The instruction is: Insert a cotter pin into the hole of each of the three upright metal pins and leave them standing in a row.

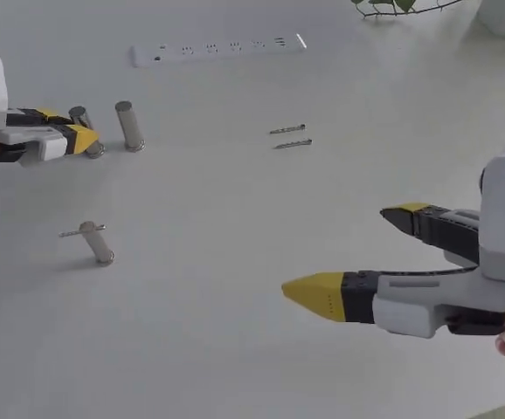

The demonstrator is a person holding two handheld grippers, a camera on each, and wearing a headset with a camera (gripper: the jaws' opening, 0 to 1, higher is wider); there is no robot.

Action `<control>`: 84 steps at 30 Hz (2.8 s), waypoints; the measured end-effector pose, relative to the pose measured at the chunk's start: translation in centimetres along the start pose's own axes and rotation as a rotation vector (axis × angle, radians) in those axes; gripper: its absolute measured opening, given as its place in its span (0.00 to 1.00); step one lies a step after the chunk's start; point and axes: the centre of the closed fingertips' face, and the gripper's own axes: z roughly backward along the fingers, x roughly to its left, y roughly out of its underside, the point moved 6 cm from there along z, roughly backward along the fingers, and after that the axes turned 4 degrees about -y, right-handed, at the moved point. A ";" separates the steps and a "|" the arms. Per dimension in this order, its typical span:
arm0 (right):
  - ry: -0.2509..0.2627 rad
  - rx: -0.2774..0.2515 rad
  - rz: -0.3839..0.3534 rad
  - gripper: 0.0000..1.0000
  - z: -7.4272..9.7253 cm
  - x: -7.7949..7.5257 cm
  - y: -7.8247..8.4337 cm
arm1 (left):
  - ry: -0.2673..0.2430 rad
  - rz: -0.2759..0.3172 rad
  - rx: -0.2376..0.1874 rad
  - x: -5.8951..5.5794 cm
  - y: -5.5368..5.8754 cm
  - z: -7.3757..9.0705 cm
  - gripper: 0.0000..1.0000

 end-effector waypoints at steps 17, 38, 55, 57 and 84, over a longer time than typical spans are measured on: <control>-0.008 0.016 0.005 0.91 -0.5 0.6 0.2 | -0.029 0.025 0.022 -0.2 0.1 0.0 0.09; -0.037 -0.018 0.059 0.91 0.2 1.8 -1.0 | 0.058 0.042 -0.081 -3.9 -4.6 4.8 0.08; -0.055 -0.054 0.110 0.91 1.7 2.2 -1.2 | 0.172 -0.007 -0.150 -12.0 -7.2 8.1 0.08; -0.053 -0.055 0.112 0.91 1.9 2.2 -1.2 | 0.175 -0.015 -0.154 -12.9 -7.1 8.3 0.08; -0.110 -0.009 0.147 0.90 2.8 3.8 0.5 | 0.198 0.051 -0.056 -20.8 1.2 8.0 0.08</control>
